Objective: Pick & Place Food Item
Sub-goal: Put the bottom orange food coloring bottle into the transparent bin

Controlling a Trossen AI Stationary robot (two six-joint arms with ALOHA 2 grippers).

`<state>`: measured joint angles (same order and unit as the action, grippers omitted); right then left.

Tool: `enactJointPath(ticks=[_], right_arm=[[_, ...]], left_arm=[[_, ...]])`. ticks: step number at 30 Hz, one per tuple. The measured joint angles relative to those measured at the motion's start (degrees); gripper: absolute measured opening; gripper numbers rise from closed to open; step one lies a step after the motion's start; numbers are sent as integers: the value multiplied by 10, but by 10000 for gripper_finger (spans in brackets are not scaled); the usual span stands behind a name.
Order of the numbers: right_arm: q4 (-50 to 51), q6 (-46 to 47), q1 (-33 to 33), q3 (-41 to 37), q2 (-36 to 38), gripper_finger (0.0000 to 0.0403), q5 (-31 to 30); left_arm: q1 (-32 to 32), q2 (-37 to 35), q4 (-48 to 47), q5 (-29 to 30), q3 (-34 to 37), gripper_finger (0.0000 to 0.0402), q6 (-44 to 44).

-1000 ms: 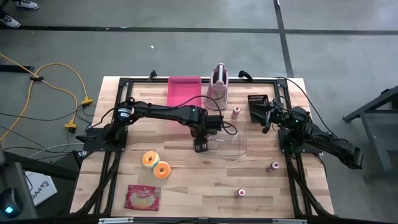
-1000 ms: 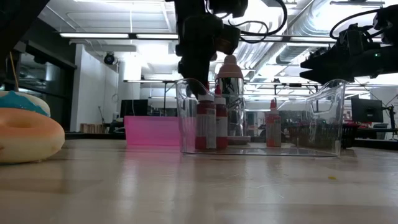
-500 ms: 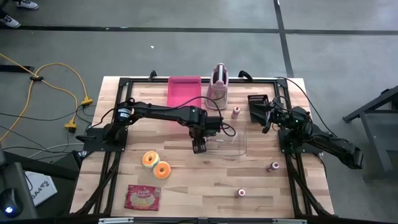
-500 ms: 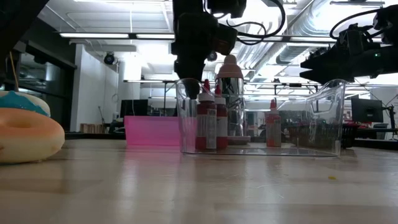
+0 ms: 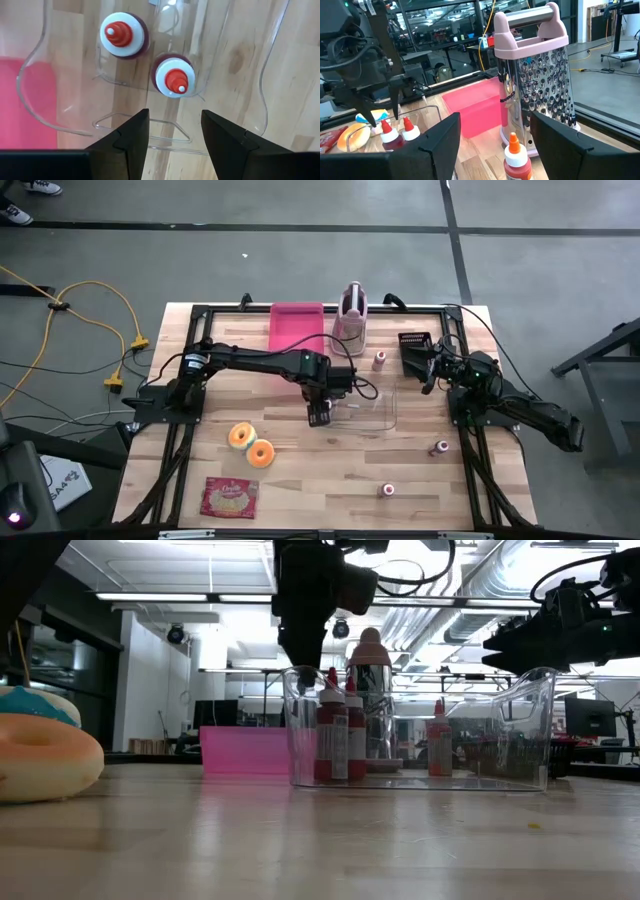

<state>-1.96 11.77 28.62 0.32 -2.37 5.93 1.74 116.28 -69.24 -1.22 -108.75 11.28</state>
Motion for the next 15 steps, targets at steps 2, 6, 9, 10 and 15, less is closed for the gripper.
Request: enactJointPath(ticks=[2,6,9,10,15], right_arm=[[0,0,0,0,0,227,0],[0,0,0,0,0,227,0],[0,0,0,0,0,227,0],[0,0,0,0,0,227,0],[0,0,0,0,0,227,0]], left_arm=[[0,-3,-3,-1,0,173,-3],[0,-8,-2,-2,0,173,-1],[1,-8,-3,-2,0,173,0],[2,-10,-3,-2,0,173,-2],[4,-12,-4,2,0,173,1]])
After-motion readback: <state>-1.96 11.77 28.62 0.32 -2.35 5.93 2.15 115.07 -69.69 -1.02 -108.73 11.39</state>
